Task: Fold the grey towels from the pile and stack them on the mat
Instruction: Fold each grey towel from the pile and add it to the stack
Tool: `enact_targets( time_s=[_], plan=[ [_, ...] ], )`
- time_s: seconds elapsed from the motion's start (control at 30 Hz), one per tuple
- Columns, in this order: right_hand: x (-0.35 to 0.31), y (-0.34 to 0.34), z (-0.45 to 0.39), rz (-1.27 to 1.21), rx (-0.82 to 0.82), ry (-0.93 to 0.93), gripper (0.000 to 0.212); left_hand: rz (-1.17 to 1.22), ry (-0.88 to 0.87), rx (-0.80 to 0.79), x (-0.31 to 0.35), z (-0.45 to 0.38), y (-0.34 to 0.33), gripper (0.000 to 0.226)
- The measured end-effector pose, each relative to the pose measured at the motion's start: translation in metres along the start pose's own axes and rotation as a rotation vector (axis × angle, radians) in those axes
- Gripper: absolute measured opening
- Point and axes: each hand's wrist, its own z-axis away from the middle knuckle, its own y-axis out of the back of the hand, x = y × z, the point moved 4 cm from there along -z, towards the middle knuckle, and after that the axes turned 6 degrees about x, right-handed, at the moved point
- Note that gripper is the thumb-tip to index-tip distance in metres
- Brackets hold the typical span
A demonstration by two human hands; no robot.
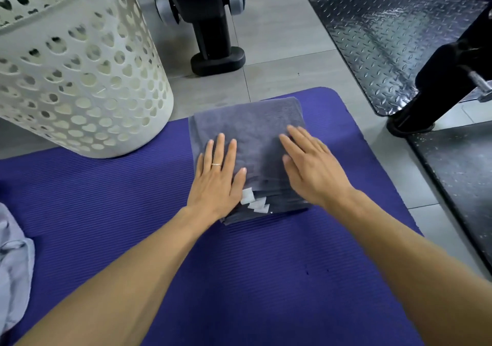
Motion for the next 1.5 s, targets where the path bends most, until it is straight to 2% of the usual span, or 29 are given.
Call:
enact_targets(
  time_s=[0.1,0.27,0.43,0.57,0.63,0.67,0.73,0.8,0.93,1.1,1.2,1.33,1.5],
  plan=[
    [-0.010,-0.031,-0.028,0.083,-0.112,-0.012,0.062,0.044,-0.003,-0.018,-0.013,0.002,-0.001,0.067],
    [0.006,-0.060,-0.019,0.118,-0.171,-0.105,0.075,0.117,0.017,-0.065,-0.034,0.005,-0.008,0.065],
    [-0.005,-0.054,-0.019,0.122,-0.249,-0.118,0.078,0.119,0.023,-0.140,-0.038,0.007,-0.004,0.067],
    [-0.013,-0.037,0.005,0.139,-0.329,-0.054,0.087,0.010,-0.007,-0.234,-0.040,0.018,0.013,0.076],
    [-0.015,-0.024,0.011,0.134,-0.319,-0.022,0.081,-0.027,-0.071,-0.112,-0.040,0.020,0.029,0.071],
    [-0.017,-0.017,0.011,0.126,-0.282,0.009,0.070,-0.038,-0.135,-0.015,-0.036,0.020,0.038,0.062],
    [-0.025,-0.006,0.009,0.112,-0.137,0.111,0.032,-0.094,-0.303,0.163,-0.024,0.020,0.049,0.038],
    [-0.034,-0.001,0.007,0.091,-0.090,0.140,0.015,-0.121,-0.404,0.238,-0.012,0.021,0.054,0.020],
    [-0.038,0.000,0.008,0.050,-0.125,0.068,0.019,-0.060,-0.426,0.282,-0.008,0.023,0.052,0.014],
    [-0.034,-0.002,0.005,-0.054,-0.127,-0.017,0.021,0.014,-0.365,0.277,-0.014,0.022,0.043,0.008],
    [-0.034,-0.001,0.003,-0.050,-0.118,-0.020,0.025,-0.046,-0.373,0.284,-0.015,0.021,0.042,0.021],
    [-0.036,0.003,0.006,-0.073,-0.139,0.015,0.021,-0.031,-0.393,0.324,-0.011,0.023,0.051,0.011],
    [-0.036,0.005,0.006,-0.040,-0.159,0.067,0.023,0.091,-0.367,0.352,-0.016,0.036,0.058,0.016]
  ],
)
